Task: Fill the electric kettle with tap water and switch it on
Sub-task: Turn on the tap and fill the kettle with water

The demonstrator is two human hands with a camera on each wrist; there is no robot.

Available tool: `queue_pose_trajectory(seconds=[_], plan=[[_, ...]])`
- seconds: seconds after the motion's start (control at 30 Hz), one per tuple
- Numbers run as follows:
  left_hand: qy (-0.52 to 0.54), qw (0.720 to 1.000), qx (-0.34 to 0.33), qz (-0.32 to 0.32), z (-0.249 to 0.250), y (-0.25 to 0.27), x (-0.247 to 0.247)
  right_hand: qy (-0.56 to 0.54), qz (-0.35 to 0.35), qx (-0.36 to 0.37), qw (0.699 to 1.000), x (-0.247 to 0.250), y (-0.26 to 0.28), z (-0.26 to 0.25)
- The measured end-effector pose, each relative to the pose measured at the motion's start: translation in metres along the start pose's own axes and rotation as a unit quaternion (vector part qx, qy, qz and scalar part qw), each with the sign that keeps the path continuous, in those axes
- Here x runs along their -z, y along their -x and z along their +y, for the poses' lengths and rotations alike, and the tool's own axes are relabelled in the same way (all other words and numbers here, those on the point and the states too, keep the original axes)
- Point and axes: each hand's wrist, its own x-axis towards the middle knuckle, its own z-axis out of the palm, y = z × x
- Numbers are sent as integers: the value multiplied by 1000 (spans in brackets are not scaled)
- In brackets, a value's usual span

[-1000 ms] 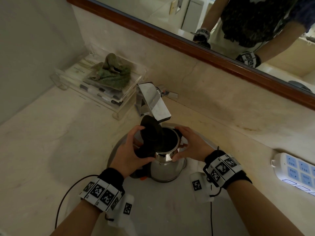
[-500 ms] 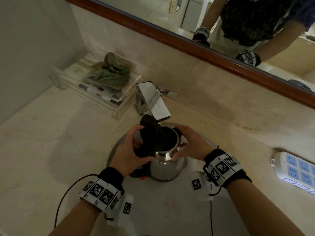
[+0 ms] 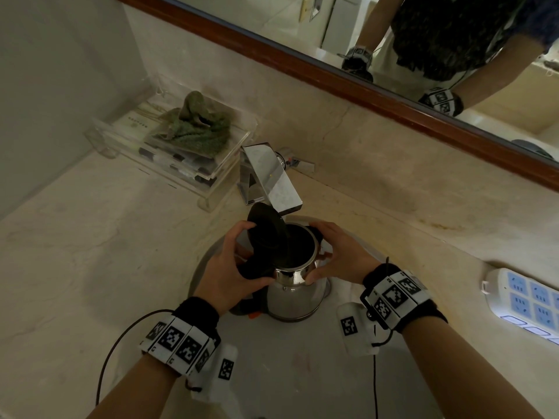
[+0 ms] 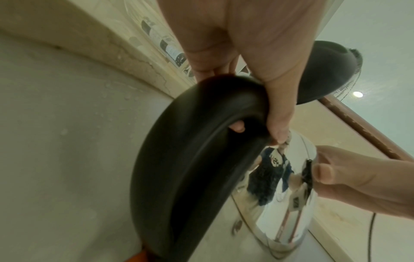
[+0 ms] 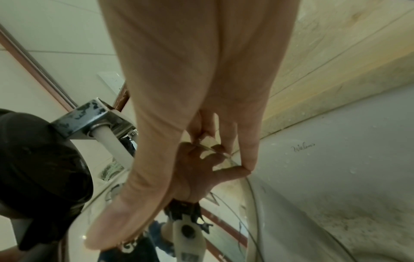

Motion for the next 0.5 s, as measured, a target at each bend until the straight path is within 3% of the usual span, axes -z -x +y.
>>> queue_pose_trajectory(seconds=[0.5], plan=[[2,1000,-3,-1,0,0,0,3,2,7,1000,1,1,1]])
